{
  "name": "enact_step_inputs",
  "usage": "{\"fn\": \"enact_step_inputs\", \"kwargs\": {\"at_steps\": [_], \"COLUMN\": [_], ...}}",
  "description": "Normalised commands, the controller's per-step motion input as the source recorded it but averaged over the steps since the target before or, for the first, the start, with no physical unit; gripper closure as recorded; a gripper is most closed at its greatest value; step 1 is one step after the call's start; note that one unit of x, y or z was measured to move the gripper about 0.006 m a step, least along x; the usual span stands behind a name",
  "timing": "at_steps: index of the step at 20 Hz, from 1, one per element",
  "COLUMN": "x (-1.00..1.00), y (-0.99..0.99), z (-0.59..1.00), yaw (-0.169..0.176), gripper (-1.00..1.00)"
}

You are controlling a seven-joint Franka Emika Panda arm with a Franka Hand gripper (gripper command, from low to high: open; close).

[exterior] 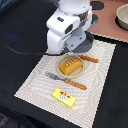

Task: Interact with the objects in diverse but meaningful ways.

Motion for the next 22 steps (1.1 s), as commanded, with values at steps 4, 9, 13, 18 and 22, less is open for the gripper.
{"fn": "enact_step_inputs", "kwargs": {"at_steps": [4, 9, 13, 18, 22], "x": [-0.80, -0.87, -0.88, -0.87, -0.84], "y": [-0.23, -0.22, -0.22, -0.26, -0.34], "z": [0.00, 0.00, 0.00, 0.00, -0.05], "yaw": [0.029, 0.032, 0.028, 0.016, 0.003], "gripper": [1.00, 1.00, 1.00, 1.00, 1.00]}}
